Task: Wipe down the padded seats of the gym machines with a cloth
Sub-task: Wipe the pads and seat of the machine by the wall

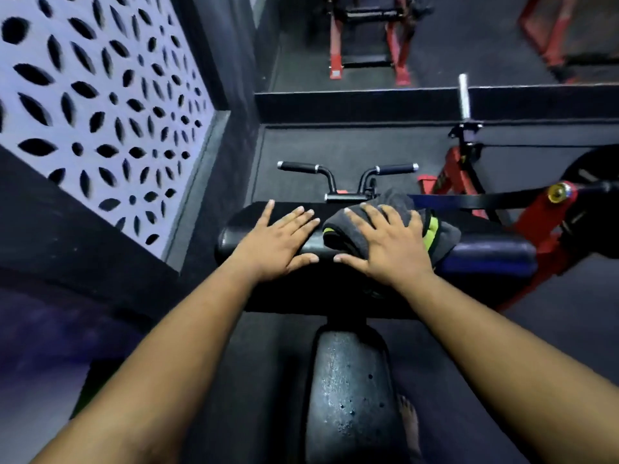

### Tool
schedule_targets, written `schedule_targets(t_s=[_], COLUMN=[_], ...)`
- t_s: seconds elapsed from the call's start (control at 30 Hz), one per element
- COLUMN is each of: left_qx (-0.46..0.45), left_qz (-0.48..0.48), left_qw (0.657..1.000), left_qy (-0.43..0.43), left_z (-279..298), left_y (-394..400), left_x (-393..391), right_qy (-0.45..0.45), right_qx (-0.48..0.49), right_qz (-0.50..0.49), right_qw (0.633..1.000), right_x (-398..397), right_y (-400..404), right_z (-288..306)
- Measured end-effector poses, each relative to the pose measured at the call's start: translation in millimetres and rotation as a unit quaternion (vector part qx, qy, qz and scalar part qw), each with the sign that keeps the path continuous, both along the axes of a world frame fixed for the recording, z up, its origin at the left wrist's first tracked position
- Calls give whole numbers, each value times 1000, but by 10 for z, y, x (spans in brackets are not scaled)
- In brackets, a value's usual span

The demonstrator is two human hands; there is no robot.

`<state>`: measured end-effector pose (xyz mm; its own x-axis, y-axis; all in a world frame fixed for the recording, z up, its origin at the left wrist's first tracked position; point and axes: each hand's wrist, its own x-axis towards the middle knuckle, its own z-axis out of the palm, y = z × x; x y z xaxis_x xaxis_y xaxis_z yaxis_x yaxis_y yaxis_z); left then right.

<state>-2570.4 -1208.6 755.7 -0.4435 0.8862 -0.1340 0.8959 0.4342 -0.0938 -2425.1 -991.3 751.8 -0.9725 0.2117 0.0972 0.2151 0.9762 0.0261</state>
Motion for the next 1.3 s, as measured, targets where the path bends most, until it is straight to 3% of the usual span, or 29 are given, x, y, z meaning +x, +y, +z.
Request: schedule_targets(t_s=[0.33, 0.53, 0.67, 0.8, 0.93, 0.97, 1.13, 1.3], left_qx=[57, 45, 3, -3, 57, 55, 27, 51], left_qz=[-41, -70, -118, -184, -134, -143, -359, -359], left_qw=[997, 994, 982, 950, 881, 877, 901, 899], left_qy=[-13, -64, -147, -253, -450, -456, -242, -246], left_z=[-115, -78, 50, 116, 137, 142, 52, -6], left_y=[-55, -65, -82, -61, -56, -77, -331, -302], left_x=[-71, -148, -268, -468, -645, -697, -927, -932], right_qy=[-2, 70, 147, 230, 327, 354, 439, 508], right_qx=[-14, -85, -128, -175, -240, -267, -349, -360], right_qz=[-157, -281, -341, -439, -544, -555, -570, -564], right_qw=[987, 953, 920, 851, 734, 704, 601, 543], right_x=[-34, -95, -150, -369, -879, -1033, -1472, -1331], right_y=[-192, -549, -993, -1614, -2469, -2736, -3243, -2709], right_z=[22, -69, -210, -442, -643, -683, -824, -721])
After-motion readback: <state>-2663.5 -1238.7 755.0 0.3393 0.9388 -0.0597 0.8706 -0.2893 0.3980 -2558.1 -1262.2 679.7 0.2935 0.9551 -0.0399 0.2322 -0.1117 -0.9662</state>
